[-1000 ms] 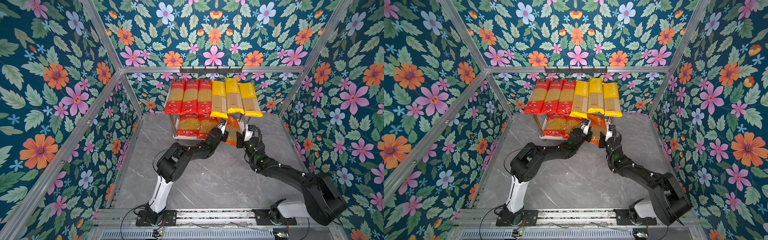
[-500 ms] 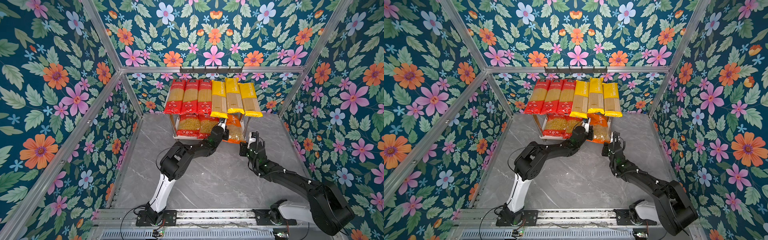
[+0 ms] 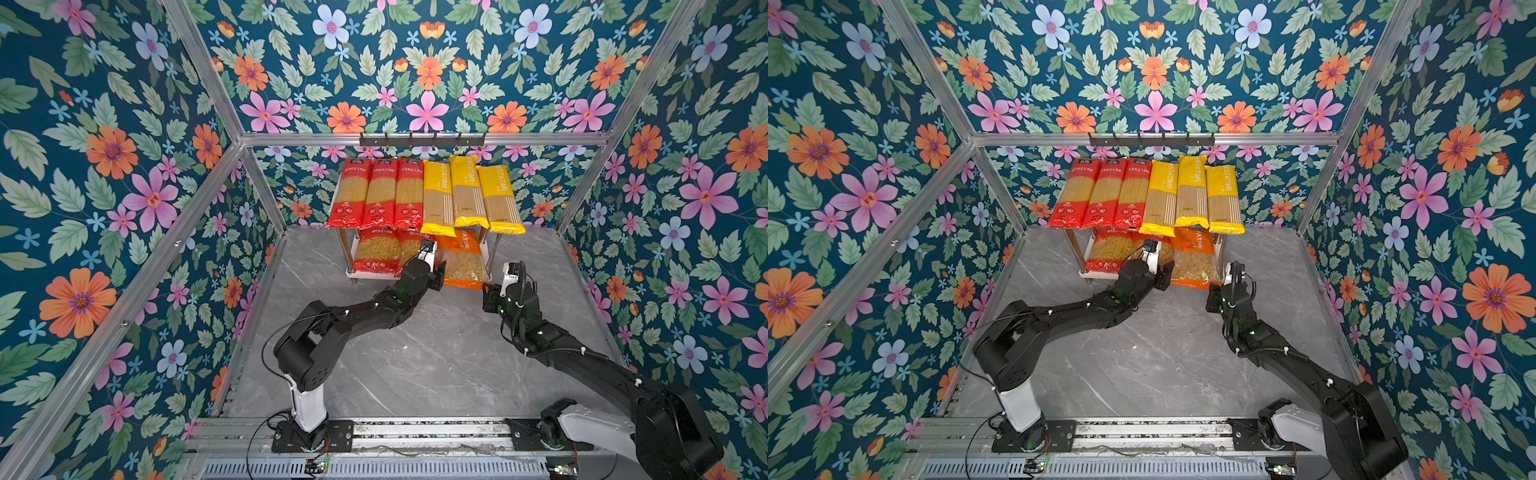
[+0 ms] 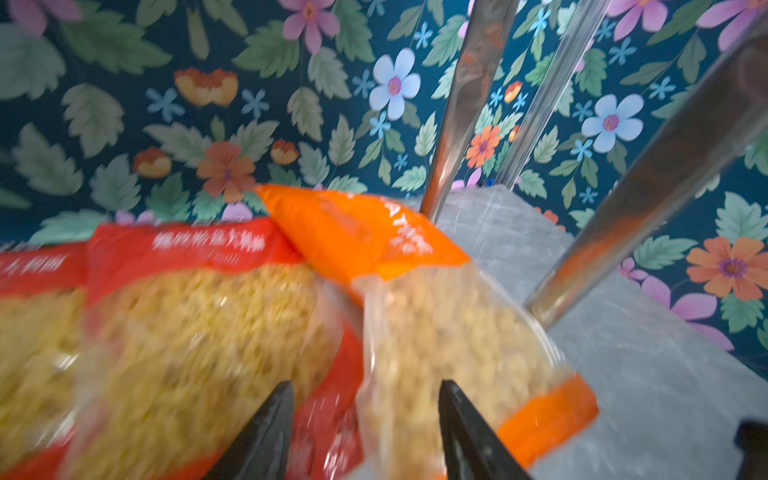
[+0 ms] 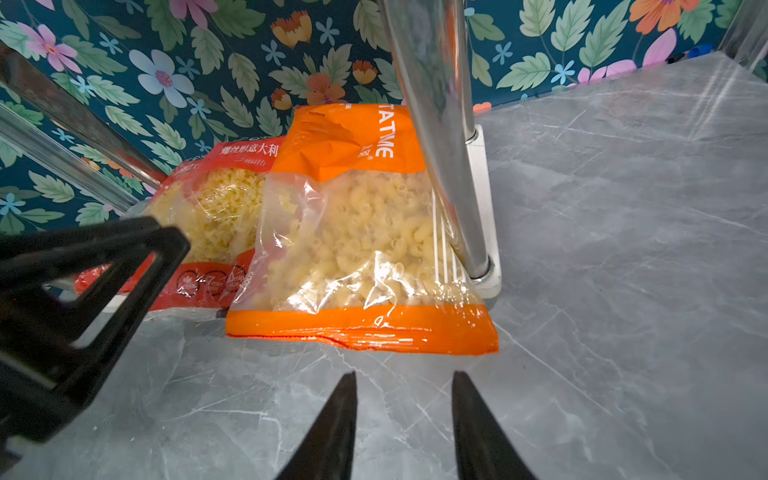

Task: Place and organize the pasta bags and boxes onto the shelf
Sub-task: 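Release the orange bag and pull both grippers back toward the robot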

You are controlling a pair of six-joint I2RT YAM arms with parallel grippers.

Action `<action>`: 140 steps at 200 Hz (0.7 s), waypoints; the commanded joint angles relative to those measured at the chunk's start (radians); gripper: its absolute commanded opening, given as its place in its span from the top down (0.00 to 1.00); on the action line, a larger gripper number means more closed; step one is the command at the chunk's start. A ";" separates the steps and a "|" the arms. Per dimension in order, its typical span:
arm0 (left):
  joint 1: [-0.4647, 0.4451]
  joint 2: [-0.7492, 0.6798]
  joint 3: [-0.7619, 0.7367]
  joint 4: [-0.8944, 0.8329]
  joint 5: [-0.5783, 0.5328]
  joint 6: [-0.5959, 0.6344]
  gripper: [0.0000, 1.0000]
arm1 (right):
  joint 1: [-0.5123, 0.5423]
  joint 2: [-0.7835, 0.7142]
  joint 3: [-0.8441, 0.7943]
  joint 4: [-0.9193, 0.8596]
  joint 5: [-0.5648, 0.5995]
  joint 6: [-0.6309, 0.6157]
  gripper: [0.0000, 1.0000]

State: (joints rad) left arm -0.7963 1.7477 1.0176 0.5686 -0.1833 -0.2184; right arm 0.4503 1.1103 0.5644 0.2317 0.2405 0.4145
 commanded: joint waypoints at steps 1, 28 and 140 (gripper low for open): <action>-0.009 -0.126 -0.130 -0.007 -0.033 -0.033 0.42 | -0.006 -0.065 -0.025 -0.091 -0.013 -0.013 0.61; -0.026 -0.332 -0.303 -0.098 -0.074 -0.007 0.42 | -0.047 -0.162 -0.036 -0.215 -0.098 -0.025 0.61; 0.350 -0.606 -0.741 0.192 -0.490 0.318 0.27 | -0.431 -0.119 -0.181 0.093 0.169 -0.163 0.35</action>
State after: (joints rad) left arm -0.4957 1.0649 0.2905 0.5495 -0.5621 -0.0059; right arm 0.0402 0.9630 0.4648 0.0593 0.2665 0.2802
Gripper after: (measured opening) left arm 0.714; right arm 0.652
